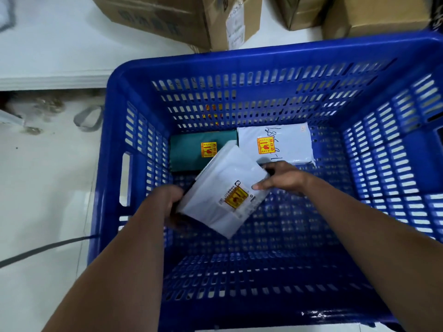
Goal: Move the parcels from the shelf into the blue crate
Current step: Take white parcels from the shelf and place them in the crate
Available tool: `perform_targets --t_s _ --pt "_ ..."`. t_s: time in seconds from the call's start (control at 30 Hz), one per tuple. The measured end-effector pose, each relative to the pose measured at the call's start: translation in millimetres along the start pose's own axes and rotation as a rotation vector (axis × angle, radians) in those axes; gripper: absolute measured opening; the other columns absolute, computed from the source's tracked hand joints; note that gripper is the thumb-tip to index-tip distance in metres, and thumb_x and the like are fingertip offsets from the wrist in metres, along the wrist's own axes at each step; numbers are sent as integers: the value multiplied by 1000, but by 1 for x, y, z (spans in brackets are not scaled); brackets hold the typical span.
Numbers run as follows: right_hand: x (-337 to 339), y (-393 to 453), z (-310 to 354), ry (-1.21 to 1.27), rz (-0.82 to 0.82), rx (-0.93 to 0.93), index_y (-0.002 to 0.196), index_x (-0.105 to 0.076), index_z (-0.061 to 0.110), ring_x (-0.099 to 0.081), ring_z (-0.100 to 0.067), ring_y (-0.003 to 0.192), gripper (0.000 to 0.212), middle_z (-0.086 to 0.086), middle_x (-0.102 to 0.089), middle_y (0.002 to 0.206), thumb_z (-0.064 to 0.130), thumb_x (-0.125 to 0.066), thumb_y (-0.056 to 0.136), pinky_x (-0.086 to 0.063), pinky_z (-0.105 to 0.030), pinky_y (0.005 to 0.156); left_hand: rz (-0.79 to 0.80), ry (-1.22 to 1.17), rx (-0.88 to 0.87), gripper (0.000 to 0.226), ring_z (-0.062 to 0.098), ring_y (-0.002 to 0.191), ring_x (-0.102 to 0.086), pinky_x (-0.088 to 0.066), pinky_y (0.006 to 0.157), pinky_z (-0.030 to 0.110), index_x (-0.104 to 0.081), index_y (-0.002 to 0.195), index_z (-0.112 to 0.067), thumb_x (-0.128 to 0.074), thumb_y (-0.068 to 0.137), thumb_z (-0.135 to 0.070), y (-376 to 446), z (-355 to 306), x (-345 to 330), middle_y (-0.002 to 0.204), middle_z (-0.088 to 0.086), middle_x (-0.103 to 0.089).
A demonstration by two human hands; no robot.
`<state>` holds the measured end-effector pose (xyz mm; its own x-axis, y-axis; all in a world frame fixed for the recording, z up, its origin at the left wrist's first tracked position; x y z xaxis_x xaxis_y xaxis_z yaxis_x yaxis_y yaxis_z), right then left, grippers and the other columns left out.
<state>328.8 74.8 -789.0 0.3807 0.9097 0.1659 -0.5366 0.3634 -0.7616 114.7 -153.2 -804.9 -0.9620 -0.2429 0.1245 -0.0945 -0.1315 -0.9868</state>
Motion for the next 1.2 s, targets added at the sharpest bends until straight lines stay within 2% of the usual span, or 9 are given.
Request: perform_targets --t_s 0.07,0.17,0.3,0.43,0.57,0.63,0.83,1.0,1.2 --pt "1 -2 3 -124 58 -17 131 -60 24 -59 -13 109 74 9 -63 124 28 -91 64 -50 -28 91 -172 266 -80 49 33 108 -62 -49 99 55 -59 128 2 -54 88 -25 8 1 15 130 23 -60" --pt "-2 2 3 -489 82 -81 133 -57 19 -57 -20 112 83 2 -59 132 39 -91 60 -45 -32 96 -258 98 -347 36 34 91 -66 -56 85 45 -54 120 0 -54 90 -19 -13 -20 5 113 23 -63" --pt "-24 15 17 -616 99 -131 134 -56 16 -57 -25 117 88 -3 -57 136 45 -90 58 -45 -36 99 -365 158 -676 53 33 113 -60 -50 96 41 -58 132 -12 -42 99 -51 -47 -57 -15 131 16 -59" --pt "-53 28 34 -400 46 -144 125 -61 7 -61 -27 110 79 -8 -63 125 37 -92 60 -50 -34 91 -245 368 -468 56 33 108 -63 -56 89 45 -59 130 -12 -58 90 -51 -18 -35 -32 130 16 -61" --pt "-79 37 34 111 -111 -122 102 -63 7 -64 -21 94 46 -3 -68 102 18 -89 67 -55 -30 76 -526 318 -537 49 33 112 -61 -51 86 36 -57 129 -1 -61 94 -35 -12 -27 -9 130 19 -60" --pt "-88 44 29 361 -273 -87 108 -65 8 -66 -19 98 48 -3 -69 111 17 -89 67 -57 -32 84 -663 285 -580 48 34 119 -56 -46 89 34 -51 134 1 -60 96 -28 -17 -23 0 134 21 -55" --pt "-99 38 7 -72 -434 -253 114 -58 12 -65 -22 85 44 -7 -66 101 40 -73 83 -48 -26 59 -726 356 -535 78 38 139 -33 -32 111 41 -14 151 6 -60 95 -23 -4 -26 -3 154 25 -27" --pt "-122 42 -5 -162 -304 -323 116 -58 7 -66 -27 86 35 -12 -65 100 19 -69 85 -60 -38 71 -675 483 -425 73 43 139 -32 -37 110 51 -7 152 3 -49 96 -15 12 -26 -10 153 30 -25" --pt "-115 51 -6 -43 -425 -296 114 -59 9 -66 -30 92 42 -14 -66 107 27 -71 78 -60 -39 73 -747 363 -528 40 40 121 -49 -46 96 42 -46 133 2 -52 96 -13 12 -27 -1 134 27 -49"
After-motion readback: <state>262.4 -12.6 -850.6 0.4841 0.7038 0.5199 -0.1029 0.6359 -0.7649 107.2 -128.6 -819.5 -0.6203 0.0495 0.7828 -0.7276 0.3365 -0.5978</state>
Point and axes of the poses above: each hand's wrist, its own y-axis towards the middle knuckle, its own x-axis out of the back of the hand, z = x × y, the point moved 8 cm from there along y, towards the middle knuckle
